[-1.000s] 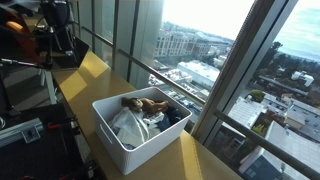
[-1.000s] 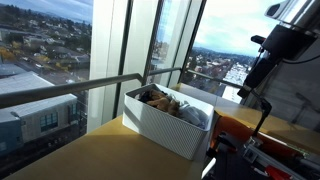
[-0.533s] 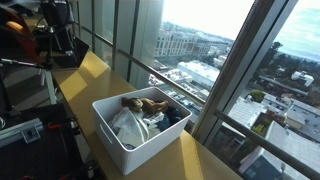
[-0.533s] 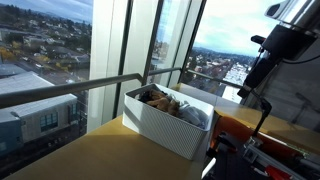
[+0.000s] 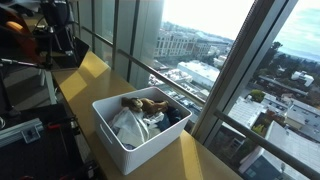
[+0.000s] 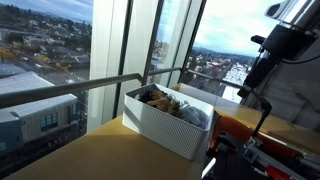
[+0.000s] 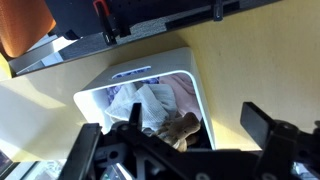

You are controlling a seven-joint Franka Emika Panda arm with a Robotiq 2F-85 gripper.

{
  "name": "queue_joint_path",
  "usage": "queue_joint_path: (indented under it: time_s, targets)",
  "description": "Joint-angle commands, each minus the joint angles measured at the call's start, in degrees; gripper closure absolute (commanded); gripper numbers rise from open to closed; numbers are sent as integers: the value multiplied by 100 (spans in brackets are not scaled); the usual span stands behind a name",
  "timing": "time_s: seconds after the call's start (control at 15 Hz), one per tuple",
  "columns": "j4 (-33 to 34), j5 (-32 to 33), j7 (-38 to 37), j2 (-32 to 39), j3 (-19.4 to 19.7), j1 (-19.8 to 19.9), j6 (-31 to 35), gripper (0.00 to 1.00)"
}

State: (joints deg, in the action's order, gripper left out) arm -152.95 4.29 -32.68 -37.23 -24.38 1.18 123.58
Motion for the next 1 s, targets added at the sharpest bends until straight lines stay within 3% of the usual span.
queue_joint_path:
  time_s: [0.0,0.47,0.73,0.93]
  targets:
    - [10,115,-88,40,144,-150,-21,0]
    - [271,661,-8,778,282,240,757,0]
    - [1086,1536,-174,1902,424,877,1419,0]
    - [1936,2176,-446,2873,573,1117,1601,0]
